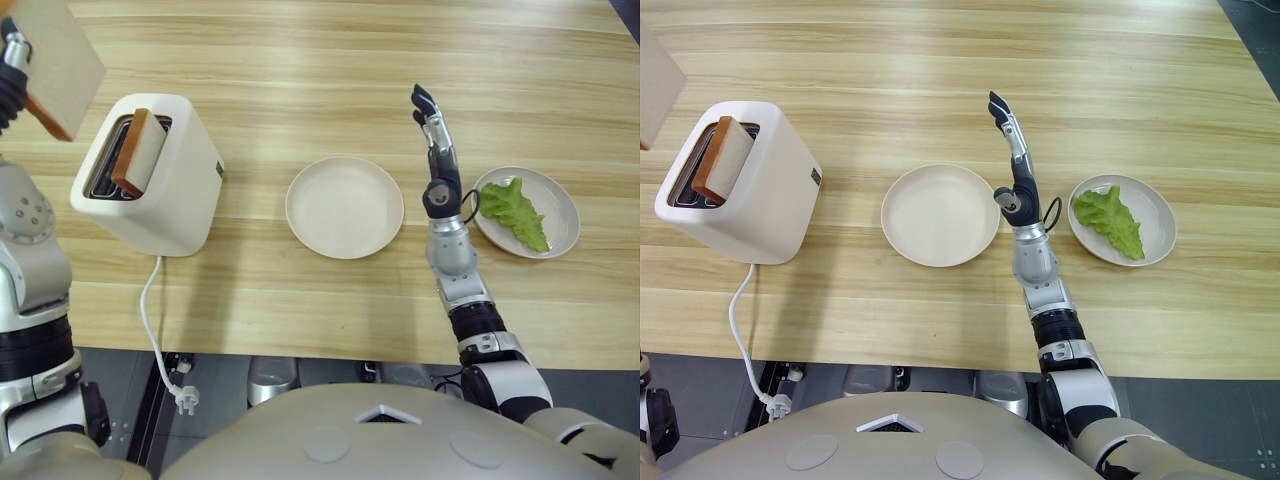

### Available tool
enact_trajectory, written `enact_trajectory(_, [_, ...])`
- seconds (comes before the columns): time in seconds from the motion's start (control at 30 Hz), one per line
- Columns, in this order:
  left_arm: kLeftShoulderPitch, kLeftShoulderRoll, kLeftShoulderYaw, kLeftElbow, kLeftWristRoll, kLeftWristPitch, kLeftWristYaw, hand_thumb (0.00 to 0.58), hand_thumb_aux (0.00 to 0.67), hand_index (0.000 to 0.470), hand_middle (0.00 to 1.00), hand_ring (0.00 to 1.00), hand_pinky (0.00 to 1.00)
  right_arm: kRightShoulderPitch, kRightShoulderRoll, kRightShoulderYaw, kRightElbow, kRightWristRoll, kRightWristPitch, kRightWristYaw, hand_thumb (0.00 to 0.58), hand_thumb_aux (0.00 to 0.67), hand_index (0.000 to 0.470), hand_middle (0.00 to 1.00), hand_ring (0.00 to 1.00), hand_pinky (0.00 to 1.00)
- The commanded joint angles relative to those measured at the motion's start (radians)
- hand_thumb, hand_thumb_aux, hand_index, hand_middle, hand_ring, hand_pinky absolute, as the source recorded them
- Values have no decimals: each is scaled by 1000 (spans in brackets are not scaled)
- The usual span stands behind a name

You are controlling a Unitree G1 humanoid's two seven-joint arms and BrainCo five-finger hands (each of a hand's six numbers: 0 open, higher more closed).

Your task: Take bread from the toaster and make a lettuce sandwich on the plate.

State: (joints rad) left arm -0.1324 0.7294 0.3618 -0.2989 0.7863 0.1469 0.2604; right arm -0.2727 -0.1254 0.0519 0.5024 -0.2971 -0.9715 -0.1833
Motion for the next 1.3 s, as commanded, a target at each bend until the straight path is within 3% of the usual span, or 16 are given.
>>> enact_trajectory(0.03, [-44,0,6,-84,-6,-24,-2,580,670,460,1000,1000,1000,-5,-76,-88,-65,-2,48,-28,0,0,0,0,0,0])
enact_trajectory(0.17, [-142,-3,-14,-174,-59,-36,-57,580,670,460,1000,1000,1000,55,-287,-264,-114,-141,141,-146,0,0,0,0,0,0])
enact_trajectory(0.33, [-293,-117,-181,-193,-396,-53,-307,580,670,460,1000,1000,1000,137,-498,-365,2,-269,280,-319,0,0,0,0,0,0])
enact_trajectory(0.5, [-389,-285,-389,2,-718,-57,-606,580,670,460,1000,1000,1000,186,-641,-276,158,-468,430,-517,0,0,0,0,0,0])
enact_trajectory(0.67, [-455,-410,-536,418,-761,-79,-776,580,670,460,1000,1000,1000,176,-654,-206,278,-447,455,-540,0,0,0,0,0,0])
enact_trajectory(0.97, [-543,-454,-646,901,-643,-246,-797,580,670,460,1000,1000,1000,137,-684,-34,336,-518,487,-609,0,0,0,0,0,0])
enact_trajectory(1.3, [-564,-483,-663,1172,-495,-376,-562,580,670,460,1000,1000,1000,126,-691,95,287,-562,496,-645,0,0,0,0,0,0])
